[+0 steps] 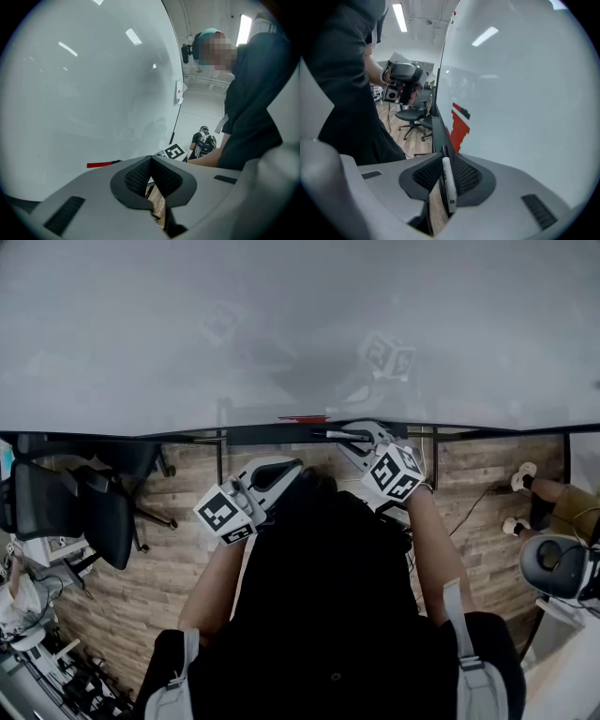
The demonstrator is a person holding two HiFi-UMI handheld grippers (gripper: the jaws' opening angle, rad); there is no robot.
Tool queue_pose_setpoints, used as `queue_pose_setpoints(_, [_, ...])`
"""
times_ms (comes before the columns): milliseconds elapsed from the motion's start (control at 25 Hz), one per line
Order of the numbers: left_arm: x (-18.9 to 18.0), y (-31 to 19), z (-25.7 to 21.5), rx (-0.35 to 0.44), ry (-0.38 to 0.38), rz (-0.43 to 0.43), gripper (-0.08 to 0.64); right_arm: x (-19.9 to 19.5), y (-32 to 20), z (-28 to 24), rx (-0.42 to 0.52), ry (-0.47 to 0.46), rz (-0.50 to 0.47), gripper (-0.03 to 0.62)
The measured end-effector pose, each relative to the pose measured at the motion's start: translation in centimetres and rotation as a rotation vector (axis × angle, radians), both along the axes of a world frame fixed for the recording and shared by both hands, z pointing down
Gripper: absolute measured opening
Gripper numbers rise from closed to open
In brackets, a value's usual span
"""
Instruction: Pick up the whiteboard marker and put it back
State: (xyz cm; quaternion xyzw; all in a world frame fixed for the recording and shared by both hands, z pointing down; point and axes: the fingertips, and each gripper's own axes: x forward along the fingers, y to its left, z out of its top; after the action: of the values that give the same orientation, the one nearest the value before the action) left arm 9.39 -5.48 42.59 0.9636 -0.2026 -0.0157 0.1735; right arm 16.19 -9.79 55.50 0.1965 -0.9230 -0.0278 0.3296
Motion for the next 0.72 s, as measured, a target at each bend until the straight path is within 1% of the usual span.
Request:
queue_pose_setpoints(160, [0.3,0.0,-0.4,0.011,0.005,0.011,0.012,0.0,-0.1,-3.3,0.025,-0.08,0.013,0.086])
queue_pose_setpoints(320, [0.4,-0.2,-0.7,0.019,0.005,0.022,0.012,0.5,-0.1,-7.7,0.039,-0.192,0.031,0.046])
queue_pose_setpoints(520, [1.0,-0.5,-1.4,0.035,0.01,0.037,0.012,1.7,0.5,-13.5,0.094,-0.334,0.044,0.029])
queue_pose_setpoints(640, [1.4,-0.7,-1.9,0.048,0.013,0.049,0.012,2.4,1.2,-16.9,0.116,-0.467,0.066,0.025])
queue_pose_setpoints(720, [1.7,-0.8,-2.4,0.059,0.016,0.056,0.012,3.1,1.6,-19.0,0.092,-0.569,0.107,0.021])
